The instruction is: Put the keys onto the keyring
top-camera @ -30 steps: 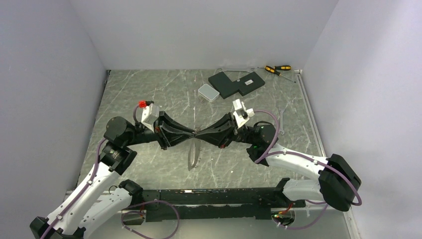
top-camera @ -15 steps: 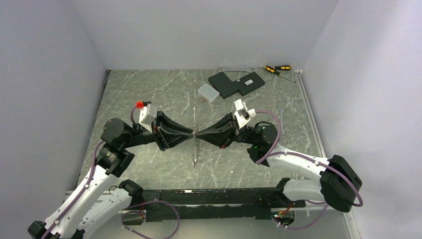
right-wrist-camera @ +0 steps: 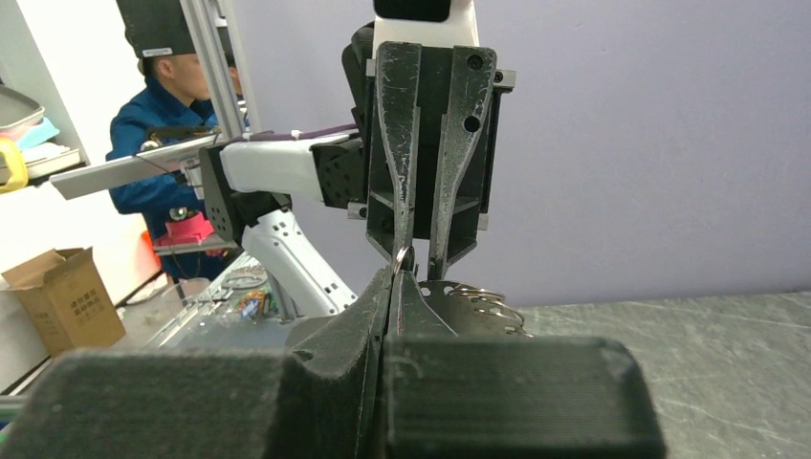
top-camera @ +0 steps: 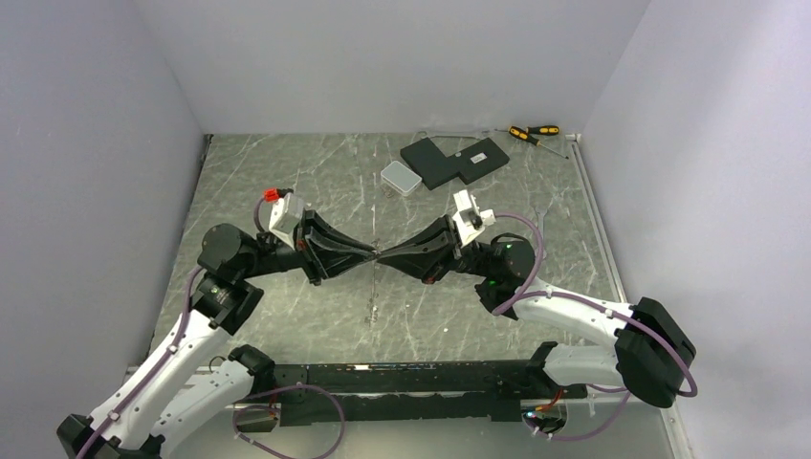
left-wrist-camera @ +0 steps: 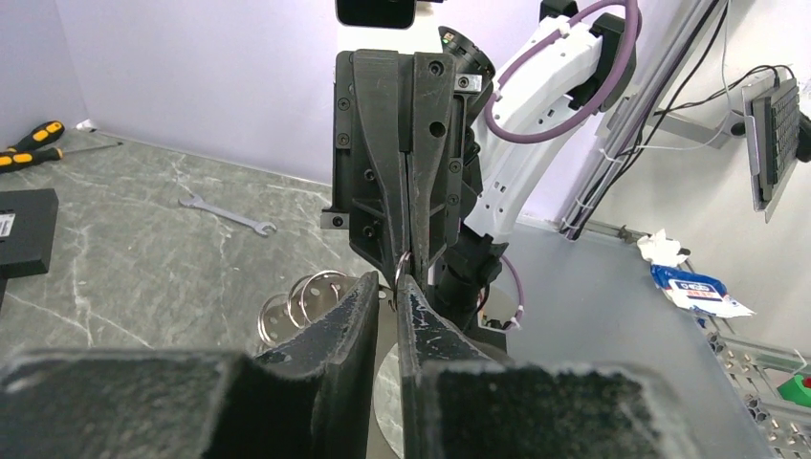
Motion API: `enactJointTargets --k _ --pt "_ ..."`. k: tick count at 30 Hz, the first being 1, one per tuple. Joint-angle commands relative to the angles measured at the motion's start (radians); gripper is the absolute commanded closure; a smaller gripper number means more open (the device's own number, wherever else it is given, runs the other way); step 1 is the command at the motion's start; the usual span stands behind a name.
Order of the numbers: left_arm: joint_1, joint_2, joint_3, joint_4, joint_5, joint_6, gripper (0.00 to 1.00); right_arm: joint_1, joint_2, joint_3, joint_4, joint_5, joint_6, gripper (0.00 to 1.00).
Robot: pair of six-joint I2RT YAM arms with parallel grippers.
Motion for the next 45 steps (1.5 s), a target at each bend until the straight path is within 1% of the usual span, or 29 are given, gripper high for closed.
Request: enactJointTargets --k 1,4,5,6,11,14,17,19,20,21,24,27,29,30,34,36,39,40,42,45 --pt "-0.002 0.020 0.002 0.084 0.004 -0.024 0.84 0.007 -0.013 0.036 0.108 0.002 0.001 1.00" --pt "-0.002 0.032 0.002 0.074 0.006 -0.017 0.89 0.007 -0.010 0.038 0.121 0.004 0.003 1.00" --pt "-0.002 0.035 0.000 0.079 0.008 -0.019 0.93 0.007 -0.008 0.039 0.125 0.005 0.003 1.00" --pt "-0.002 0.038 -0.002 0.086 0.010 -0.022 1.00 0.007 -0.006 0.038 0.129 0.005 0.002 1.00" --pt "-0.001 0.040 0.000 0.092 0.009 -0.029 1.00 0.007 0.000 0.041 0.131 0.006 0.001 1.00" --pt "-0.001 0.039 0.034 -0.027 -0.027 0.031 1.00 0.007 -0.012 0.036 0.076 0.012 -0.017 1.00" --pt "-0.001 0.037 0.063 -0.139 -0.063 0.100 1.00 0.008 -0.046 0.025 -0.007 0.021 -0.055 0.80" --pt "-0.002 0.033 0.073 -0.185 -0.080 0.129 1.00 0.007 -0.072 0.020 -0.065 0.034 -0.082 0.65" --pt "-0.001 0.033 0.077 -0.201 -0.084 0.140 1.00 0.007 -0.084 0.021 -0.104 0.040 -0.095 0.60" --pt "-0.002 0.034 0.082 -0.217 -0.086 0.150 1.00 0.007 -0.097 0.024 -0.132 0.046 -0.109 0.56" --pt "-0.001 0.041 0.095 -0.257 -0.088 0.183 1.00 0.007 -0.130 0.034 -0.210 0.054 -0.162 0.50" --pt "-0.002 0.048 0.102 -0.281 -0.094 0.210 1.00 0.007 -0.157 0.042 -0.289 0.063 -0.216 0.48" --pt "-0.002 0.050 0.107 -0.324 -0.099 0.233 1.00 0.007 -0.176 0.047 -0.350 0.069 -0.259 0.48" --pt "-0.002 0.059 0.115 -0.372 -0.102 0.265 1.00 0.007 -0.202 0.055 -0.426 0.083 -0.311 0.48" --pt "-0.001 0.071 0.149 -0.480 -0.122 0.334 1.00 0.007 -0.242 0.063 -0.551 0.119 -0.395 0.48" --pt "-0.002 0.072 0.168 -0.534 -0.135 0.381 1.00 0.007 -0.256 0.075 -0.621 0.131 -0.430 0.48" --pt "-0.002 0.066 0.178 -0.594 -0.156 0.496 1.00 0.007 -0.267 0.093 -0.696 0.151 -0.483 0.48" --pt "-0.002 0.056 0.169 -0.599 -0.153 0.541 1.00 0.007 -0.269 0.099 -0.721 0.161 -0.504 0.48" --pt "-0.001 0.021 0.120 -0.554 -0.130 0.618 1.00 0.006 -0.267 0.112 -0.778 0.204 -0.538 0.48" --pt "-0.002 -0.053 0.033 -0.466 -0.169 0.657 1.00 0.004 -0.245 0.153 -0.847 0.296 -0.555 0.45"
